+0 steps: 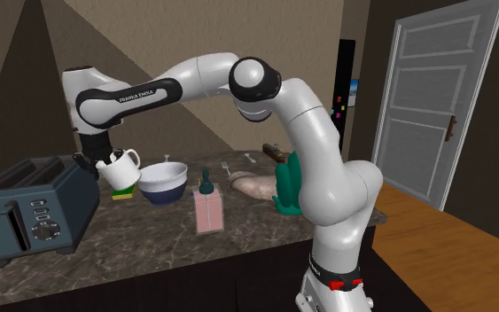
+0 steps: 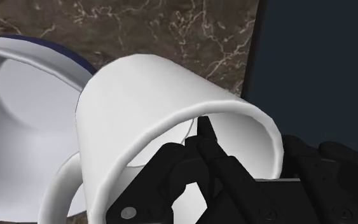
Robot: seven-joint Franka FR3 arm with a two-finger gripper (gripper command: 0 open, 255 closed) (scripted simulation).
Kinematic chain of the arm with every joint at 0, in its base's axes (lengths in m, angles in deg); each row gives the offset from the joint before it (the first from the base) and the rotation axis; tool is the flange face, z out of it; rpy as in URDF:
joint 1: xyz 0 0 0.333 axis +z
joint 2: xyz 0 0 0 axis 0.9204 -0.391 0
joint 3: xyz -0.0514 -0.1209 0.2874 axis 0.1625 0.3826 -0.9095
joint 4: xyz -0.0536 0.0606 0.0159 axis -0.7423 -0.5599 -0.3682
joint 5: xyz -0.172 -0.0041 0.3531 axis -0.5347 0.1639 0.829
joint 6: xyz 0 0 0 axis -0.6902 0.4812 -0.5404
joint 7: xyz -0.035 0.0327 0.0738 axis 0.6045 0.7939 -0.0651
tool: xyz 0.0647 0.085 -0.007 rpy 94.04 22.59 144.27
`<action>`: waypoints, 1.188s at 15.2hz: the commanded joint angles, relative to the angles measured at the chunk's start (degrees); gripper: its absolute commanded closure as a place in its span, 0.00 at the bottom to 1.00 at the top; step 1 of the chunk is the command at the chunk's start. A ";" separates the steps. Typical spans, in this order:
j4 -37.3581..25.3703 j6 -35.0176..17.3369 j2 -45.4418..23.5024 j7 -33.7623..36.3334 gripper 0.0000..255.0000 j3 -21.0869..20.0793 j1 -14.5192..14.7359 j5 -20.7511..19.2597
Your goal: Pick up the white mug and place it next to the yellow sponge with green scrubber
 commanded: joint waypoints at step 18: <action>-1.49 5.04 -1.21 -2.02 0.00 -0.16 0.03 3.13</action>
